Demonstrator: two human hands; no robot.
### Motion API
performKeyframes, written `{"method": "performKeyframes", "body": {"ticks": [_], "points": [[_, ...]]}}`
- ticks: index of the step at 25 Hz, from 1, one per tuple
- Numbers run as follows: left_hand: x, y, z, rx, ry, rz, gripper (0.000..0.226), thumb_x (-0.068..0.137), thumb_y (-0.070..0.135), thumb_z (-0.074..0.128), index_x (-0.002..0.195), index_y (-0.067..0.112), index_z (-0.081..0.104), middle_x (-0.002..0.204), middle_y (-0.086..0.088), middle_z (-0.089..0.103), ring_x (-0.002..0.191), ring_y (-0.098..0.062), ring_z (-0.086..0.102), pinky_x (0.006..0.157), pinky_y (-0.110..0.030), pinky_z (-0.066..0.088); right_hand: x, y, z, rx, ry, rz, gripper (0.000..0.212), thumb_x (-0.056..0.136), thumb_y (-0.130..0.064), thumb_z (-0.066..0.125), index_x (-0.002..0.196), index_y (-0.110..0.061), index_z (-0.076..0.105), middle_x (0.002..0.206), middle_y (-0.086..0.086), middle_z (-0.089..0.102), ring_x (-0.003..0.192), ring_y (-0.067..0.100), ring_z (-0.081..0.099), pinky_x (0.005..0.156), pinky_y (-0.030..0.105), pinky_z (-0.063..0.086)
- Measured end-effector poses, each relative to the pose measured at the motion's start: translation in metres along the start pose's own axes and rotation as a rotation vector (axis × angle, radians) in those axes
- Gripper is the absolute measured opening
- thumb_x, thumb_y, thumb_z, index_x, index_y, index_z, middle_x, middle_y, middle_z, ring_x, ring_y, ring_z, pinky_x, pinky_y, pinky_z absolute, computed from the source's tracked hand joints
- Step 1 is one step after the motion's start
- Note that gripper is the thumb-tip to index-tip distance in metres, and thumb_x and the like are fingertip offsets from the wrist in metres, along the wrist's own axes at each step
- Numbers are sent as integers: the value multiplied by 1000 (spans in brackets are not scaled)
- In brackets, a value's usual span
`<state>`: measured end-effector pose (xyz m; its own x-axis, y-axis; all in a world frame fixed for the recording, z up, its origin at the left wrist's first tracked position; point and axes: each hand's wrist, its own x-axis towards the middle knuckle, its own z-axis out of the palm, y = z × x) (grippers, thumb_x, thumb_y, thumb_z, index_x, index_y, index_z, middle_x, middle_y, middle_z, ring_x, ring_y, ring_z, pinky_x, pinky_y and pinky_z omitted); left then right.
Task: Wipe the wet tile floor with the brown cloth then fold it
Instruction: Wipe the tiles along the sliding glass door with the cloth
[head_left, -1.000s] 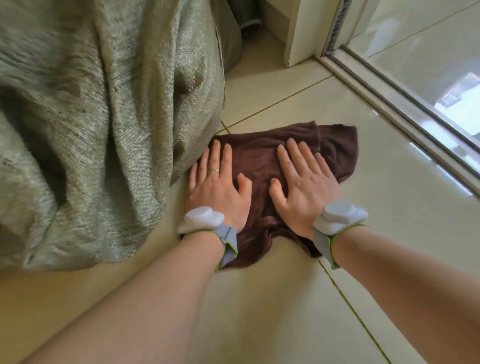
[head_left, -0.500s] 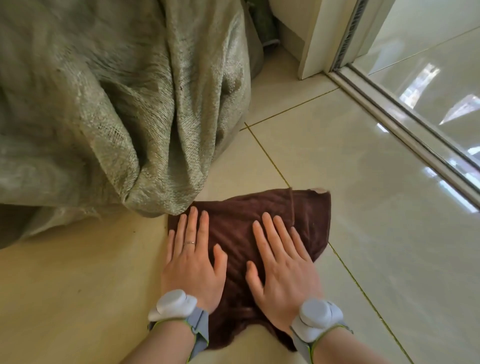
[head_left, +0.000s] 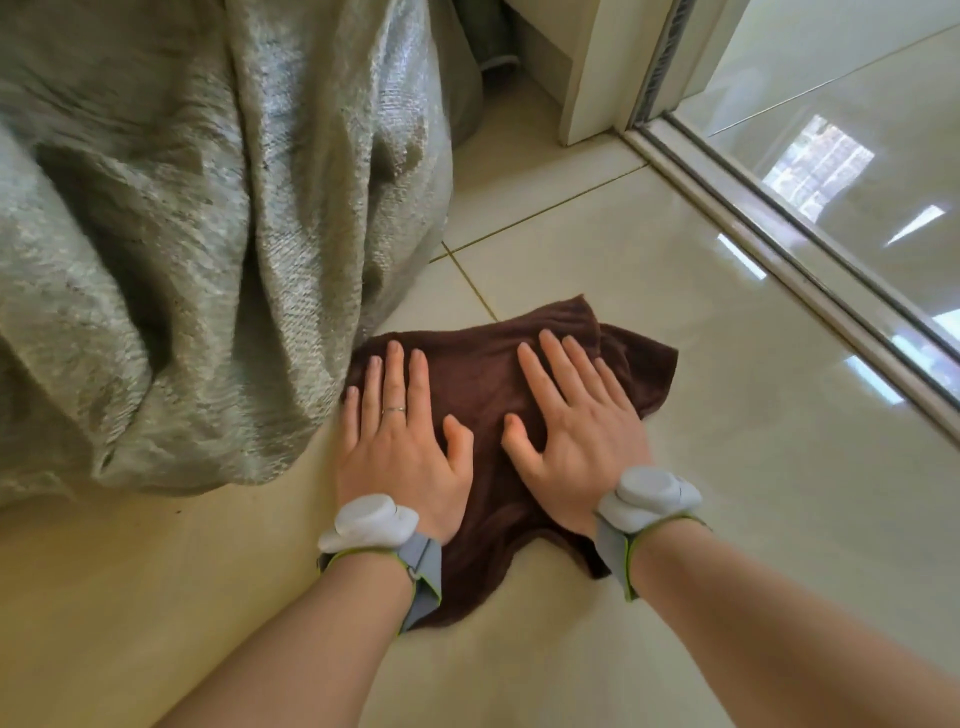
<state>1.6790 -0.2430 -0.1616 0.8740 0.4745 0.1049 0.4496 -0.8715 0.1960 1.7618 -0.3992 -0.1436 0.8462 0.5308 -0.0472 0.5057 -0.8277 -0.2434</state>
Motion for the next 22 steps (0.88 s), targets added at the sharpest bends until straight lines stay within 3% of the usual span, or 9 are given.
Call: {"method": "performKeyframes", "body": {"ticks": [5,10,16,22], "points": [[49,57,17,-35,18,61,74,92,41,27,159,12,28,168,-9,21,156,-24,18,127,-44,11,41,40,-13,15,17,138,77,95,-59,25,165,-30,16,174,-4,8,160,13,1,130,37,1],[57,94,24,-29,-29,214,74,91,40,28,159,10,29,167,-12,22,155,-27,19,126,-47,13,15,71,-19,25,67,261,74,97,-56,26,165,-28,17,173,-3,9,160,14,3,130,38,2],[-28,169,26,-84,-143,627,74,89,37,35,156,5,33,166,-16,24,154,-30,23,124,-50,21,-125,105,-23,13,150,581,71,97,-46,33,164,-23,25,173,-1,13,160,17,9,130,40,8],[-137,209,21,-106,-275,980,74,90,37,36,157,6,30,167,-14,20,156,-28,17,126,-49,17,-278,93,-8,-18,247,914,69,96,-40,40,162,-19,32,171,2,20,159,19,17,127,44,16]]}}
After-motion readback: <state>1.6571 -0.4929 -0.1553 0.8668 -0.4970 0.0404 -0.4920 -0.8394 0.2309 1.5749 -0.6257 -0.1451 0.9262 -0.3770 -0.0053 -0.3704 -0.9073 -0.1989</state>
